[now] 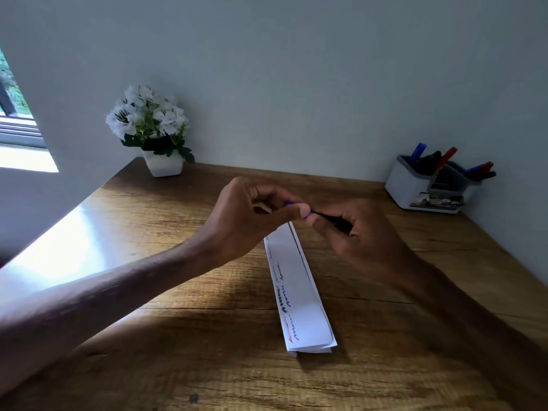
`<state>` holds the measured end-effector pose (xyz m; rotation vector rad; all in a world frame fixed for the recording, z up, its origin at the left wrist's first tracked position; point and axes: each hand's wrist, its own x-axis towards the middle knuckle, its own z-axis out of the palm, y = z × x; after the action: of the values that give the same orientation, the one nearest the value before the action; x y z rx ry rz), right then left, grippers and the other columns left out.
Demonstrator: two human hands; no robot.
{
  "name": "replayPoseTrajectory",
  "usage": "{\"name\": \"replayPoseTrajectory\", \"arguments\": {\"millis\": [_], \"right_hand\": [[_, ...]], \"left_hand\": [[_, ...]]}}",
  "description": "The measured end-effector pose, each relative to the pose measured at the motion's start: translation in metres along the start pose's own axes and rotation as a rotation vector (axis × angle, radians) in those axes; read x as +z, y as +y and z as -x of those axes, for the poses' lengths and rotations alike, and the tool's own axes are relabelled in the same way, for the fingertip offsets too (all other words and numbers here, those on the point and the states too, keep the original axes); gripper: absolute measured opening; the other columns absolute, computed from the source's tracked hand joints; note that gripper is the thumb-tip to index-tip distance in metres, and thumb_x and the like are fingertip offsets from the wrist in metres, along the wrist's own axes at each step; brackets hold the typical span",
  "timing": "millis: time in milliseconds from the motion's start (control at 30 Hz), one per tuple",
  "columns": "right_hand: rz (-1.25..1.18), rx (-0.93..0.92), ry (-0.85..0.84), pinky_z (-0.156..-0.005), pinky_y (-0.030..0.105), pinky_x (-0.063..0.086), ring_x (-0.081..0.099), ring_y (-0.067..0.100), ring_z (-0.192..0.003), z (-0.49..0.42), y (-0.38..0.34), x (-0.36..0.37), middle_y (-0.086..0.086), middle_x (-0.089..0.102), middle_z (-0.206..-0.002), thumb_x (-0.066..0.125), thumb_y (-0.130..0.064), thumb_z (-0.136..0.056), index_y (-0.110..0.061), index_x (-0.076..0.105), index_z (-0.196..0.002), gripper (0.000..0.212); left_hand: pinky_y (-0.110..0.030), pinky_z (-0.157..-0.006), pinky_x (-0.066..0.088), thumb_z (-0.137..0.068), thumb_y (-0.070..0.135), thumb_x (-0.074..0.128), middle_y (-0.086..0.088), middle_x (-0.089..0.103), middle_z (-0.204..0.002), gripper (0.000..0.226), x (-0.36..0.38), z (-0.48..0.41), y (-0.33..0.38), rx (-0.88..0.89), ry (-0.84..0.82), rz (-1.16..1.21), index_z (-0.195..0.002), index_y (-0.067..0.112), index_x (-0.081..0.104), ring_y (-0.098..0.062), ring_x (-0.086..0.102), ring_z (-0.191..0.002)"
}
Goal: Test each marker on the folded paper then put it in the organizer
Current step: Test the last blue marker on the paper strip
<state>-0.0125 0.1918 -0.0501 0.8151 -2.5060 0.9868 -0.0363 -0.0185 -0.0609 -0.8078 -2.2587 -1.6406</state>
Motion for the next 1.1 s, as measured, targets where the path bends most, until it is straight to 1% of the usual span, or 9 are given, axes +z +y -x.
{"name": "replayPoseTrajectory", "arguments": {"millis": [167,300,400,500,600,667,800,933,1100], "right_hand": [[0.169,-0.005,0.100,-0.054,0.035,0.051,0.067,0.009,-0.063,-0.001,0.005,-0.001,-0.008,0.077,-0.081,0.056,-0.048,-0.099,-0.031,0.074,-0.119,0.031],[0.213,0.044,0.076,-0.048,0.021,0.037,0.054,0.005,-0.052,-0.002,0.008,-0.002,-0.014,0.058,-0.060,0.049,-0.046,-0.102,-0.027,0.072,-0.109,0.031],[-0.121,0.149,0.101,-0.050,0.029,0.041,0.051,0.010,-0.055,-0.003,0.012,-0.010,-0.004,0.057,-0.068,0.043,-0.019,-0.108,-0.020,0.059,-0.104,0.017],[-0.500,0.230,0.122,-0.050,0.021,0.041,0.054,0.012,-0.061,-0.007,0.011,-0.022,0.013,0.063,-0.075,0.036,0.004,-0.104,-0.009,0.061,-0.096,0.030],[-0.768,0.271,0.057,-0.057,0.027,0.055,0.063,0.019,-0.078,-0.009,0.011,-0.027,0.015,0.071,-0.093,0.039,0.009,-0.101,-0.002,0.068,-0.115,0.034],[-0.874,0.294,0.008,-0.065,0.027,0.059,0.067,0.016,-0.087,-0.007,0.012,-0.023,0.013,0.072,-0.100,0.049,0.008,-0.097,-0.001,0.063,-0.128,0.035],[-0.690,0.295,-0.026,-0.060,0.031,0.060,0.071,0.016,-0.081,-0.003,0.012,-0.008,0.004,0.075,-0.088,0.070,-0.014,-0.086,-0.004,0.067,-0.117,0.032],[-0.503,0.205,-0.140,-0.065,0.030,0.058,0.073,0.019,-0.087,0.001,0.007,0.005,0.003,0.075,-0.091,0.060,-0.030,-0.096,-0.013,0.068,-0.103,0.020],[-0.092,-0.123,-0.234,-0.076,0.011,0.051,0.069,0.003,-0.100,0.004,-0.008,0.011,-0.012,0.075,-0.109,0.069,-0.023,-0.096,-0.017,0.073,-0.110,0.016]], "left_hand": [[-0.039,-0.059,0.057,-0.084,0.036,0.080,-0.002,0.076,-0.084,0.015,-0.001,-0.003,0.000,0.003,0.011,0.040,-0.091,0.023,0.078,-0.027,0.069,-0.077],[-0.031,-0.063,0.058,-0.087,0.034,0.077,0.005,0.077,-0.084,0.011,-0.002,-0.006,-0.004,-0.089,0.024,-0.016,-0.092,0.025,0.075,-0.011,0.070,-0.075],[-0.034,-0.071,0.061,-0.093,0.033,0.071,0.008,0.080,-0.086,0.011,-0.009,-0.010,-0.014,-0.131,0.073,-0.015,-0.099,0.024,0.072,-0.006,0.074,-0.080],[-0.042,-0.071,0.061,-0.101,0.032,0.062,0.004,0.080,-0.089,0.018,-0.020,-0.014,-0.027,-0.158,0.112,-0.012,-0.112,0.024,0.074,-0.025,0.075,-0.087],[-0.050,-0.069,0.056,-0.107,0.030,0.052,-0.006,0.072,-0.082,0.030,-0.024,-0.016,-0.039,-0.211,0.103,-0.043,-0.094,0.016,0.074,-0.039,0.064,-0.074],[-0.045,-0.067,0.050,-0.109,0.034,0.046,-0.001,0.061,-0.075,0.039,-0.023,-0.014,-0.042,-0.258,0.070,0.006,-0.081,0.015,0.067,-0.025,0.054,-0.068],[-0.039,-0.061,0.034,-0.103,0.064,0.032,0.001,0.044,-0.071,0.064,-0.025,-0.011,-0.035,-0.255,0.031,0.002,-0.076,0.009,0.048,-0.019,0.038,-0.066],[-0.023,-0.054,0.034,-0.107,0.059,0.025,-0.004,0.040,-0.066,0.064,-0.025,-0.012,-0.027,-0.151,0.022,-0.133,-0.071,0.008,0.040,-0.009,0.040,-0.056],[-0.041,-0.062,0.046,-0.110,0.048,0.033,0.009,0.058,-0.063,0.052,-0.026,-0.010,-0.035,-0.058,0.040,-0.244,-0.073,0.020,0.056,-0.007,0.055,-0.061]]}}
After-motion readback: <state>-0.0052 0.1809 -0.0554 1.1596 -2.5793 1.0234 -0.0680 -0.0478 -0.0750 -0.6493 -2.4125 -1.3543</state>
